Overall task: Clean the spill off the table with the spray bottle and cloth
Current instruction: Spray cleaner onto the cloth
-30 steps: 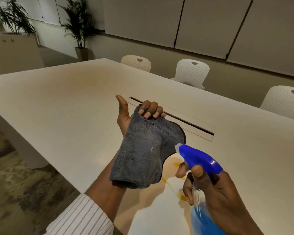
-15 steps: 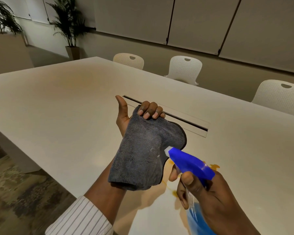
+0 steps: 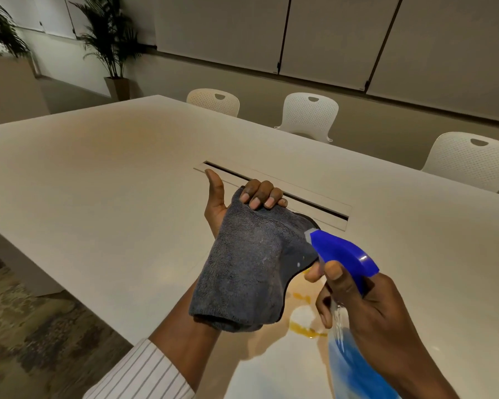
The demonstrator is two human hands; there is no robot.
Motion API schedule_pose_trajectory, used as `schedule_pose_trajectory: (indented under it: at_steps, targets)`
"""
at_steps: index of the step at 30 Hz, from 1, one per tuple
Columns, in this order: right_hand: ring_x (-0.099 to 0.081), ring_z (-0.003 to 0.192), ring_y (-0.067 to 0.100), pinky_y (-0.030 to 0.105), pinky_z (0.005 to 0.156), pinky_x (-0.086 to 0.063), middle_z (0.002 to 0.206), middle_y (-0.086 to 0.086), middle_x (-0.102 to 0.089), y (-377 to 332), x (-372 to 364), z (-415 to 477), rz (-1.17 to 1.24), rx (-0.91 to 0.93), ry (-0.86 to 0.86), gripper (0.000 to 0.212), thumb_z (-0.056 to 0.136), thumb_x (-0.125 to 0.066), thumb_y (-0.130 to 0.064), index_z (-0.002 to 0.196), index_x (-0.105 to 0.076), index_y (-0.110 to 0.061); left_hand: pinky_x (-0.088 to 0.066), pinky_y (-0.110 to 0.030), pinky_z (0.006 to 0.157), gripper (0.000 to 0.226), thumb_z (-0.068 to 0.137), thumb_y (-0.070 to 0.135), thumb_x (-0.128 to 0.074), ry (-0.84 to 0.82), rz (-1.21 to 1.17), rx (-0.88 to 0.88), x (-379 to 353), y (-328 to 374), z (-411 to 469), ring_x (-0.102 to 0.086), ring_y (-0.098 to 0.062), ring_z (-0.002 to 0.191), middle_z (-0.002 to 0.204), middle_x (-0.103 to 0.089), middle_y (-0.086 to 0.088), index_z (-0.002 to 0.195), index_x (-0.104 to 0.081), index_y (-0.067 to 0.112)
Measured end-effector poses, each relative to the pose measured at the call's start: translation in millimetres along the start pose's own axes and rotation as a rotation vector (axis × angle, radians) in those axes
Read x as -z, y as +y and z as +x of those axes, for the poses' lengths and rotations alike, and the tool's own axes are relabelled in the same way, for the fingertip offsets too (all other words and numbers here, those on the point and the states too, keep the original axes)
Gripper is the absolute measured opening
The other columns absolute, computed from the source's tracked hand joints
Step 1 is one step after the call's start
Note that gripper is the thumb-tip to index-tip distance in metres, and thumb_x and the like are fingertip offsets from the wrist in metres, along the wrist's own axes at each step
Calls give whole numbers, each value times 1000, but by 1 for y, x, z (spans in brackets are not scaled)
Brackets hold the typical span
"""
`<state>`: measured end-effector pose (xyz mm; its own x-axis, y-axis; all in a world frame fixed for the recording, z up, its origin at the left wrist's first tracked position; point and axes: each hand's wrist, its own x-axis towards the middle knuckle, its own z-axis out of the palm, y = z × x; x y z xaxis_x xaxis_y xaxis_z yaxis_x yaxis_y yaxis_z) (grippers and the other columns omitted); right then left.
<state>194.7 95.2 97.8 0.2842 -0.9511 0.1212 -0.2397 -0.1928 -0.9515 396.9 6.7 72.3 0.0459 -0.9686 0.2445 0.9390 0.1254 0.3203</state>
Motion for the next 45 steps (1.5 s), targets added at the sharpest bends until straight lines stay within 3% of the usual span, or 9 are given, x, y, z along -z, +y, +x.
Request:
schedule_pose_trajectory:
  at_steps: [3,8,12,17,24,30,37,41,45]
  targets:
    - [-59,49,15,21,56,-55,54,6,-62,2,3,-1,-52,-9,9,104,46,-48,-106,92,-70,-16,-37,-38,77,70,81,85,-57,26,-23,-2,-3,0,1,-37,-22,67,57,-42,0,59,-40,20]
    - [-54,42,5,13,48,-45,42,-4,-54,-1,4,-9,-5,5,50,84,42,-52,-104,73,-63,-26,-38,-38,76,69,80,83,-59,28,-45,11,-6,-6,2,-38,-22,67,57,-42,0,60,-39,20]
    - [-56,48,18,37,61,-56,51,6,-59,7,0,-10,-41,47,-35,85,62,-52,-98,95,-70,-22,-38,-38,76,67,78,80,-62,13,-34,31,-8,-11,2,-39,-21,67,57,-43,0,59,-40,20]
    - [-65,57,14,22,62,-58,65,-2,-69,20,6,-12,100,81,6,80,56,-62,-96,96,-70,-28,-38,-37,77,65,80,79,-62,13,-50,64,-10,-15,1,-39,-22,68,57,-42,1,60,-40,20]
    - [-64,75,35,42,73,-56,98,27,-66,33,45,-31,289,164,180,59,82,-77,-56,101,-68,-2,-36,-35,75,64,87,78,-55,74,-57,90,-13,-20,-5,-37,-19,65,55,-37,4,63,-29,25]
    - [-67,76,27,31,79,-59,107,32,-62,54,91,-48,179,257,466,16,95,-46,-4,94,-62,-2,-39,-36,76,64,93,78,-47,44,-7,140,-11,-32,-11,-37,-19,66,57,-37,4,62,-29,24]
    - [-68,75,21,28,76,-60,110,35,-61,71,140,-64,74,245,731,66,91,-67,-58,115,-58,3,-40,-35,77,62,92,74,-48,-11,-11,202,-18,-52,-13,-37,-20,67,58,-36,4,61,-32,23]
    - [-69,74,14,29,77,-61,114,29,-61,81,161,-74,42,255,816,39,83,-70,-66,100,-68,-32,-43,-36,76,63,96,76,-40,-40,-4,226,-21,-62,-14,-38,-20,67,58,-37,4,65,-26,24]
    - [-69,76,16,31,80,-61,114,19,-63,90,173,-82,23,228,876,45,82,-70,-67,106,-63,-29,-41,-36,75,63,95,76,-44,-18,-8,250,-23,-70,-15,-38,-21,66,58,-34,4,65,-25,24]
